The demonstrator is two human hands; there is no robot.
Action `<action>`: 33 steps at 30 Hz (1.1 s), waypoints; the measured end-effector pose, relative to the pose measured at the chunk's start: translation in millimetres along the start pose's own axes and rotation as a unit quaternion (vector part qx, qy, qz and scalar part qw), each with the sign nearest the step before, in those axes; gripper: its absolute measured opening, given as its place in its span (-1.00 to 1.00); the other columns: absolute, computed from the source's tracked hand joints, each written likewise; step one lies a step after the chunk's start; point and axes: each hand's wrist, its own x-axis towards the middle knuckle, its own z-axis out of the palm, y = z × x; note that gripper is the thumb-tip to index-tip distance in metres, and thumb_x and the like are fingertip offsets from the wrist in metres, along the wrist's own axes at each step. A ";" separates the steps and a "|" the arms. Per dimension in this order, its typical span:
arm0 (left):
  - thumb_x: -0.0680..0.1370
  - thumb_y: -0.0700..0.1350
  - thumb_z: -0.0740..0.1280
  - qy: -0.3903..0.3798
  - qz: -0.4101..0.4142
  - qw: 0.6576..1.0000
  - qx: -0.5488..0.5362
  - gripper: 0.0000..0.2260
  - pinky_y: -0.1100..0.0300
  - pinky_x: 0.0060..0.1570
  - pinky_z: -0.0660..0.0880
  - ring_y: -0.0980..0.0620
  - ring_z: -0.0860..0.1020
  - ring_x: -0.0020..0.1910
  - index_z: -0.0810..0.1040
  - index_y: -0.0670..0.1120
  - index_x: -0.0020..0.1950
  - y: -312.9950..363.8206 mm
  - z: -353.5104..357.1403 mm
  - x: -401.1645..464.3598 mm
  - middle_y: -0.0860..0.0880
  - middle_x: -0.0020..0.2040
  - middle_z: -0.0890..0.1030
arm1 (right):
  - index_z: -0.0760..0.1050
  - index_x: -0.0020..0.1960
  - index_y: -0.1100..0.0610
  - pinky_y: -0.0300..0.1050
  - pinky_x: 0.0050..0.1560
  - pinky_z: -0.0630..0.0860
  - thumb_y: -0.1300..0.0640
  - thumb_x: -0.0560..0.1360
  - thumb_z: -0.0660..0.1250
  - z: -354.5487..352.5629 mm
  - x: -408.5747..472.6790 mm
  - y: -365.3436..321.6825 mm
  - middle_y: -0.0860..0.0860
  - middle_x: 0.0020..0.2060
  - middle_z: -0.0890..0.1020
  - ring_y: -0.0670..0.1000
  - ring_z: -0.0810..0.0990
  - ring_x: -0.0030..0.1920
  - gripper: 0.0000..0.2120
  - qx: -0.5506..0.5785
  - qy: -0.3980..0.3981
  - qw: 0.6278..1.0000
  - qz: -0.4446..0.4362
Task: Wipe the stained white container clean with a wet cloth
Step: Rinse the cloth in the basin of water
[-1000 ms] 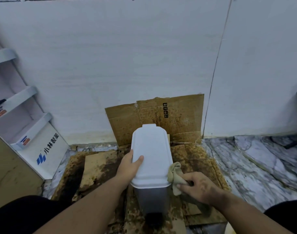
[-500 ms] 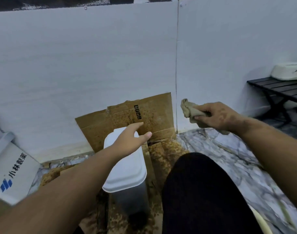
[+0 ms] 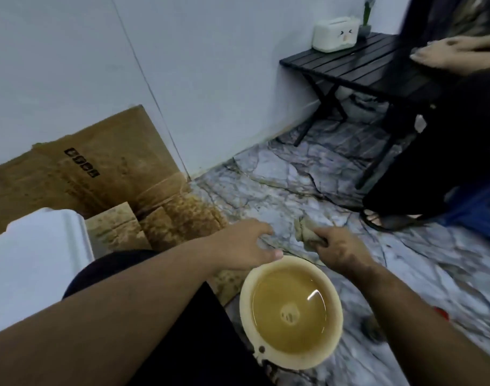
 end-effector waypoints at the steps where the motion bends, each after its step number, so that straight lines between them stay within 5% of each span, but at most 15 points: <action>1: 0.61 0.28 0.27 -0.025 0.003 0.999 0.019 -0.34 0.04 0.44 0.29 -0.05 0.24 0.57 0.24 -0.02 0.61 5.9 9.2 15.8 -0.03 0.62 0.22 | 0.54 0.23 -0.20 -0.14 -0.09 0.48 -0.05 0.53 0.29 12.8 -1.7 16.1 0.00 0.07 0.70 0.10 0.63 0.06 -0.72 -0.002 0.002 1.000 0.025; 5: 0.63 0.24 0.26 -0.070 0.007 0.995 0.065 -0.35 0.05 0.40 0.28 -0.09 0.23 0.58 0.21 -0.03 0.62 19.8 40.8 62.6 -0.06 0.63 0.20 | 0.45 0.35 -0.16 -0.07 0.03 0.53 -0.10 0.57 0.24 59.7 -6.9 64.3 0.09 0.15 0.65 0.18 0.60 0.13 -0.65 0.006 -0.018 0.992 0.127; 10: 0.65 0.19 0.27 -0.136 -0.008 0.987 0.090 -0.38 0.03 0.46 0.28 -0.07 0.22 0.59 0.21 -0.02 0.63 1.6 62.8 88.8 -0.03 0.64 0.20 | 0.53 0.19 -0.01 -0.19 -0.03 0.37 0.05 0.58 0.26 101.2 -13.3 94.5 0.06 0.07 0.64 0.17 0.58 0.12 -0.79 0.069 -0.037 0.987 0.141; 13: 0.64 0.20 0.28 -0.167 -0.025 0.981 0.095 -0.39 0.01 0.46 0.32 -0.06 0.28 0.56 0.22 -0.01 0.62 -11.2 61.5 95.0 -0.01 0.63 0.22 | 0.53 0.15 0.10 -0.07 0.01 0.49 -0.02 0.54 0.23 125.8 -15.0 107.4 0.14 0.05 0.64 0.21 0.60 0.08 -0.72 0.083 -0.061 0.982 0.160; 19: 0.64 0.20 0.28 -0.183 -0.047 0.977 0.100 -0.42 0.02 0.37 0.41 -0.06 0.41 0.46 0.28 0.00 0.59 -21.6 62.5 101.9 -0.02 0.56 0.34 | 0.46 0.39 0.18 0.00 0.20 0.46 -0.10 0.54 0.20 152.3 -20.4 127.5 0.20 0.22 0.61 0.24 0.57 0.21 -0.47 0.139 -0.012 0.976 0.170; 22: 0.64 0.19 0.28 -0.187 -0.044 0.977 0.096 -0.44 0.02 0.35 0.42 -0.06 0.43 0.43 0.28 0.01 0.58 -19.6 62.8 104.2 -0.02 0.54 0.37 | 0.40 0.39 0.25 -0.01 0.12 0.42 0.00 0.63 0.24 162.4 -23.6 125.5 0.24 0.20 0.58 0.27 0.55 0.19 -0.56 0.166 -0.018 0.969 0.184; 27: 0.66 0.18 0.26 -0.188 -0.037 0.977 0.093 -0.46 0.06 0.32 0.42 -0.06 0.43 0.42 0.29 0.00 0.58 -15.3 63.9 106.7 -0.02 0.52 0.38 | 0.29 0.42 0.31 0.05 0.26 0.39 0.07 0.65 0.20 185.0 -25.6 124.8 0.25 0.31 0.41 0.27 0.48 0.25 -0.56 0.183 0.009 0.964 0.191; 33: 0.65 0.20 0.26 -0.199 -0.043 0.974 0.095 -0.47 0.11 0.24 0.42 -0.05 0.45 0.38 0.33 -0.01 0.56 -19.3 65.2 107.2 -0.03 0.47 0.42 | 0.30 0.44 0.21 0.07 0.22 0.45 -0.14 0.61 0.11 191.8 -24.8 128.8 0.22 0.26 0.50 0.25 0.51 0.22 -0.45 0.216 0.020 0.953 0.212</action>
